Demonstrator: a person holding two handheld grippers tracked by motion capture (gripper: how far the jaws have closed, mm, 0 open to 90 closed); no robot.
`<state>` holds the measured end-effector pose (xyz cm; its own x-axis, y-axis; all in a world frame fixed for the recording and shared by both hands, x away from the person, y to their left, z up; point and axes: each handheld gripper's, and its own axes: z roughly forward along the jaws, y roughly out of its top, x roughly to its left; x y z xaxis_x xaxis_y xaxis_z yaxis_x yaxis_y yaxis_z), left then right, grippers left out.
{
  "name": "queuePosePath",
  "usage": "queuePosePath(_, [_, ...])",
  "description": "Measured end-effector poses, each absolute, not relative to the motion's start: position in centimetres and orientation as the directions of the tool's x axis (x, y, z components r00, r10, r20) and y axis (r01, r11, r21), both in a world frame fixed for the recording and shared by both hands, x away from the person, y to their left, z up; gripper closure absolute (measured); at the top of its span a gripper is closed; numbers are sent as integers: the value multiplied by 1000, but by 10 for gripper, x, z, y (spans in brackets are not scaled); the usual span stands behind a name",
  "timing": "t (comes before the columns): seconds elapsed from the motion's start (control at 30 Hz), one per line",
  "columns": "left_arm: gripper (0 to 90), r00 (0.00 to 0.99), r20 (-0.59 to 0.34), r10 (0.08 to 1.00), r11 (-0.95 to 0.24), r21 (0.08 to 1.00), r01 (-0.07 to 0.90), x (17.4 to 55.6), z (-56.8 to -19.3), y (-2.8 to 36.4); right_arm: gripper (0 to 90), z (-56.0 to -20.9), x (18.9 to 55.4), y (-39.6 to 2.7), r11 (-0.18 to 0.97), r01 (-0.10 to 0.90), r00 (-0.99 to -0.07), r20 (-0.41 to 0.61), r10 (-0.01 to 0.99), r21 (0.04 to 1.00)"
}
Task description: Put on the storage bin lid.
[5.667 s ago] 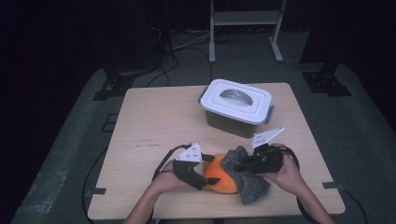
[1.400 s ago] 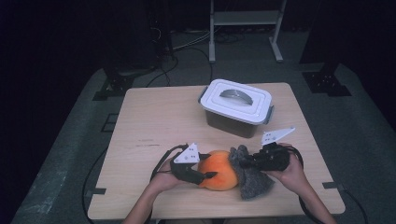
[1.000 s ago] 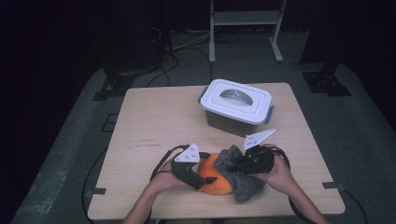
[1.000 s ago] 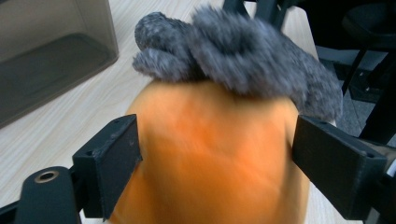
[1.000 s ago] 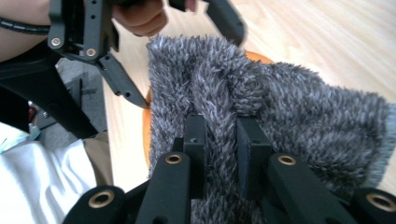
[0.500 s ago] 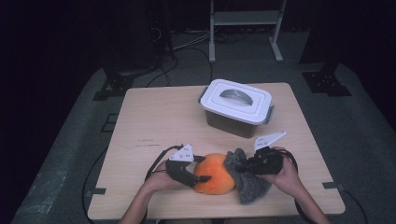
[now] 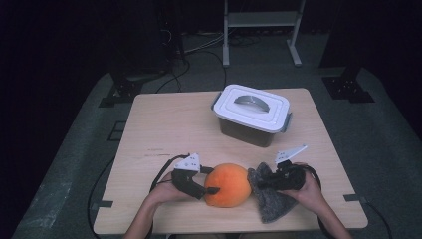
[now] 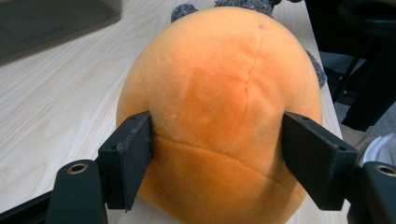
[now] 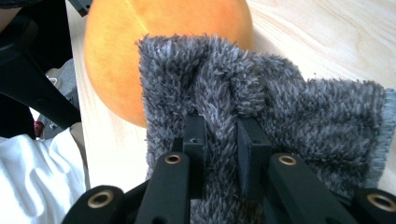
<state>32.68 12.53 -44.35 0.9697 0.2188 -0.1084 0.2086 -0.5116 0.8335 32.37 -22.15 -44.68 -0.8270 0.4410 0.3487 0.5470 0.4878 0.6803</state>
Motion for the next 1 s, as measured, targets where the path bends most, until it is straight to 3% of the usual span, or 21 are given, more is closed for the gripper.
queuePosePath(0.3, [256, 976, -58, 208, -531, 831, 163, 320, -437, 111, 756, -421, 321, -218, 398, 502, -849, 350, 396, 768])
queuePosePath(0.67, [276, 977, -7, 212, -536, 836, 122, 312, -428, 94, 758, -415, 317, -216, 433, 484, -860, 322, 396, 760])
queuePosePath(0.83, [284, 973, 31, 228, -557, 824, 104, 307, -425, 79, 759, -399, 308, -197, 474, 410, -895, 242, 375, 779])
queuePosePath(1.0, [262, 975, 20, 221, -544, 832, 106, 309, -427, 82, 761, -401, 307, -196, 499, 406, -894, 221, 389, 766])
